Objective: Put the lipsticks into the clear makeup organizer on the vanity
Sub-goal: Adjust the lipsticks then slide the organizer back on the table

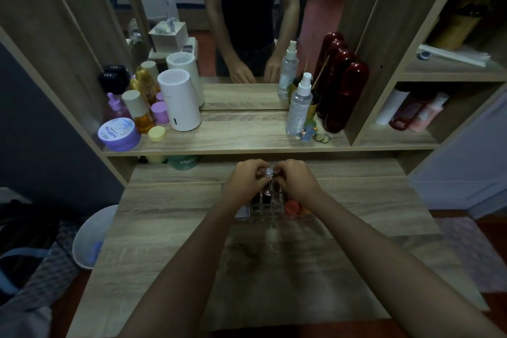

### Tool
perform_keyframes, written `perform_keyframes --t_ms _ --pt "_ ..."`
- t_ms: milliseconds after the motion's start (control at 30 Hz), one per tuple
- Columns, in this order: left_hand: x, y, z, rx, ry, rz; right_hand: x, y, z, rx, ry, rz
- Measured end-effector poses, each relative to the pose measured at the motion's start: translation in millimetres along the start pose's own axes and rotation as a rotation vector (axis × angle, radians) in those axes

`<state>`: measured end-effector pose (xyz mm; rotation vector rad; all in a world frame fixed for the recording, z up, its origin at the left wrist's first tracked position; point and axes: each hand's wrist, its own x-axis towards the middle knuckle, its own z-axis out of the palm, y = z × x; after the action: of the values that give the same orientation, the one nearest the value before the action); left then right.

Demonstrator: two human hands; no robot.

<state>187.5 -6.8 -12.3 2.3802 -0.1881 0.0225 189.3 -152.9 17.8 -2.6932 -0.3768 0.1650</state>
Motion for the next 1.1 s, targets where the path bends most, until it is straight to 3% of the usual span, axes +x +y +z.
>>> perform_keyframes --t_ms 200,533,1100 --pt "-12 -28 -23 0.063 0.047 -0.057 -16 -4 0 -0.101 0.237 -0.161" --pt "-38 -29 1 0.046 -0.046 -0.123 -21 -9 37 -0.2 -0.076 0.012" --pt "-34 -26 1 -0.023 0.045 -0.141 -13 -7 42 -0.139 -0.055 0.039"
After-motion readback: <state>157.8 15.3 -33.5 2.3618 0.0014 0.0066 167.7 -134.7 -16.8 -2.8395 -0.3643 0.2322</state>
